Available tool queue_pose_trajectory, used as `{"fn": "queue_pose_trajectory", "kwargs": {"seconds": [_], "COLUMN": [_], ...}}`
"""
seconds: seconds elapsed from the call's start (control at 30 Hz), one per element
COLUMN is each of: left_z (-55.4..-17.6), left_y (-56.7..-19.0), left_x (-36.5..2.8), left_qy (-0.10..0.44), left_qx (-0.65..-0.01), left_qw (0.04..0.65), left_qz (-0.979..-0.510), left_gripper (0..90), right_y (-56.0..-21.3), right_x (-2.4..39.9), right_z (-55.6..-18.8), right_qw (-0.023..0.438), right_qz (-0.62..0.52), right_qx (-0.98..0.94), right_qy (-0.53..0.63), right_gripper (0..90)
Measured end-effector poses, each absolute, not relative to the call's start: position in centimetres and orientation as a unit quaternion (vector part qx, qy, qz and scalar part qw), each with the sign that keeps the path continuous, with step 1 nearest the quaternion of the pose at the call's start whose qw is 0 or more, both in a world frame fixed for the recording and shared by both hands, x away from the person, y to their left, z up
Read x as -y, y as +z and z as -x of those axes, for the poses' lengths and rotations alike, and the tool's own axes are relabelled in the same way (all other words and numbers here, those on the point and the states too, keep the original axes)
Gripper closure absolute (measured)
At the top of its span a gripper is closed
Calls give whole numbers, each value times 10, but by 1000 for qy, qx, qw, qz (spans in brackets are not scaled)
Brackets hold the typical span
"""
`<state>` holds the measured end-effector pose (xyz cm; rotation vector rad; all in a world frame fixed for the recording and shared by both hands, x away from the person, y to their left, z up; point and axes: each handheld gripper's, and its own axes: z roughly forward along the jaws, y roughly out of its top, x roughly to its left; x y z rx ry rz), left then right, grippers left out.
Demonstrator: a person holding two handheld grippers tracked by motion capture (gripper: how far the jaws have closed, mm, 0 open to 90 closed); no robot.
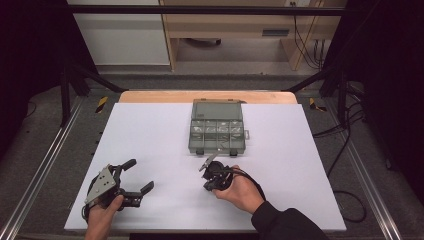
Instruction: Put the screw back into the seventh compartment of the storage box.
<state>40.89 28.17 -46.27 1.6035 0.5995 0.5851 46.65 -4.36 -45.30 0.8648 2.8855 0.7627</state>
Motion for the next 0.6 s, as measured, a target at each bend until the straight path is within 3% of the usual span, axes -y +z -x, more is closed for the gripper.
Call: {"fn": "queue_pose_trajectory", "kwargs": {"seconds": [0.6], "left_z": [-409], "left_y": [-463], "left_x": [-280], "left_qy": [248], "left_qx": [-260], "left_qw": [624], "left_qz": [-694], "left_gripper": [19], "right_y": [-431], "right_x": [60], "right_z": [-476], "right_qw": [41], "right_qz": [-283], "right_qx": [-923], "right_qy": [258], "right_gripper": [879]}}
